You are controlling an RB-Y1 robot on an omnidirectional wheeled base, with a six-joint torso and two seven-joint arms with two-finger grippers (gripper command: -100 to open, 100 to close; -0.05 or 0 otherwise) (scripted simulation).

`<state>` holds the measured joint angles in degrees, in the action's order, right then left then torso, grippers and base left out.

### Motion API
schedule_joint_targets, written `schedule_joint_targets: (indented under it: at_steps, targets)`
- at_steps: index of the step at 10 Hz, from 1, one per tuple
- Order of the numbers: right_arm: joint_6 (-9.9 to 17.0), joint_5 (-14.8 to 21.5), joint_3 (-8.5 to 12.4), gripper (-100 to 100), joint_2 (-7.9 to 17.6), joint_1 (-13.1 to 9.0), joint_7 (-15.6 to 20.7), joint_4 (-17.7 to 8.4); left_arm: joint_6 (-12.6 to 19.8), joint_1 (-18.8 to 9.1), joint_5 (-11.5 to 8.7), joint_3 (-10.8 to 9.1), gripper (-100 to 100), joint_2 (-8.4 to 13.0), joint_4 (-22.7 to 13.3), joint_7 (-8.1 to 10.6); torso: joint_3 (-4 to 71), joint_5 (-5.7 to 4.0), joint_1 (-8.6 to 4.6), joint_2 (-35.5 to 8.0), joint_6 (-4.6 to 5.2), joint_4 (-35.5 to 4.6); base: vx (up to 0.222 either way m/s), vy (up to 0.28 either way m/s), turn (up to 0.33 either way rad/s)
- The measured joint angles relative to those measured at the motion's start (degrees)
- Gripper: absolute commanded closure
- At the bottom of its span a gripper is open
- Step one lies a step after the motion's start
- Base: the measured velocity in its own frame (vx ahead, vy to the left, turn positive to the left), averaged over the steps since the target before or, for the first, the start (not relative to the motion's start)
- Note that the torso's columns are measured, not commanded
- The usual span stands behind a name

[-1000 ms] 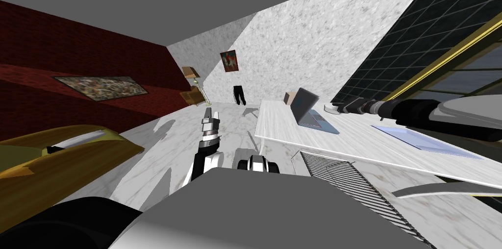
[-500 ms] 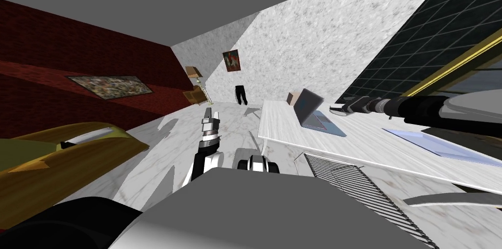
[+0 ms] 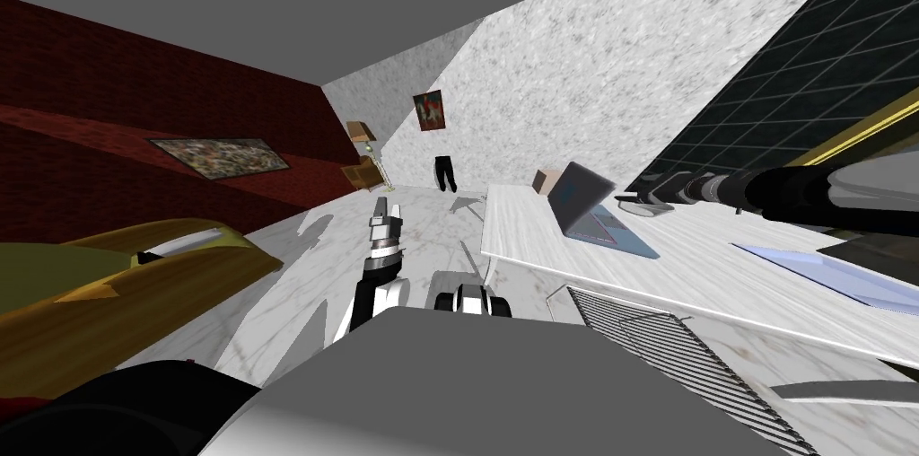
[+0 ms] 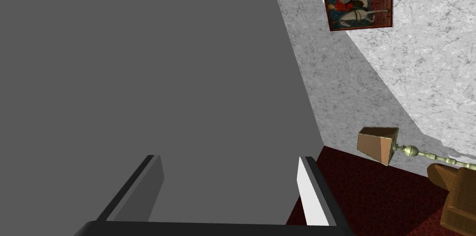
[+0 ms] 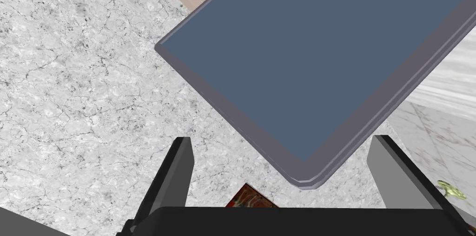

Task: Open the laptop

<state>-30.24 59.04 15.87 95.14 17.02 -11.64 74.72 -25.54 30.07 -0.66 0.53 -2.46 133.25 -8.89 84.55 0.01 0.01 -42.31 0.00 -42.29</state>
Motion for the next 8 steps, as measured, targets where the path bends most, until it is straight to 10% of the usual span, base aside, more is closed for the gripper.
schedule_joint_targets:
  at_steps: [6,7,8]
  targets:
    - [-0.03,2.52,-0.18,-100,5.24,2.12,-2.25,-2.94,0.00,0.00,0.00,-0.01,0,0.00,0.00,0.00,-0.03,-0.07,-0.20,-0.04,0.02,-0.01,0.023,0.069,0.035]
    - [-0.03,2.52,-0.17,100,5.23,2.12,-2.24,-2.93,0.00,0.00,0.00,-0.01,0,0.01,0.00,0.00,-0.04,-0.09,-0.24,-0.05,0.02,-0.01,0.000,0.000,0.000]
    - [-0.03,2.52,-0.16,100,5.24,2.11,-2.24,-2.93,0.00,0.00,0.00,-0.01,0,0.01,0.00,0.00,-0.02,-0.06,-0.15,-0.02,0.01,-0.01,-0.051,-0.076,0.053]
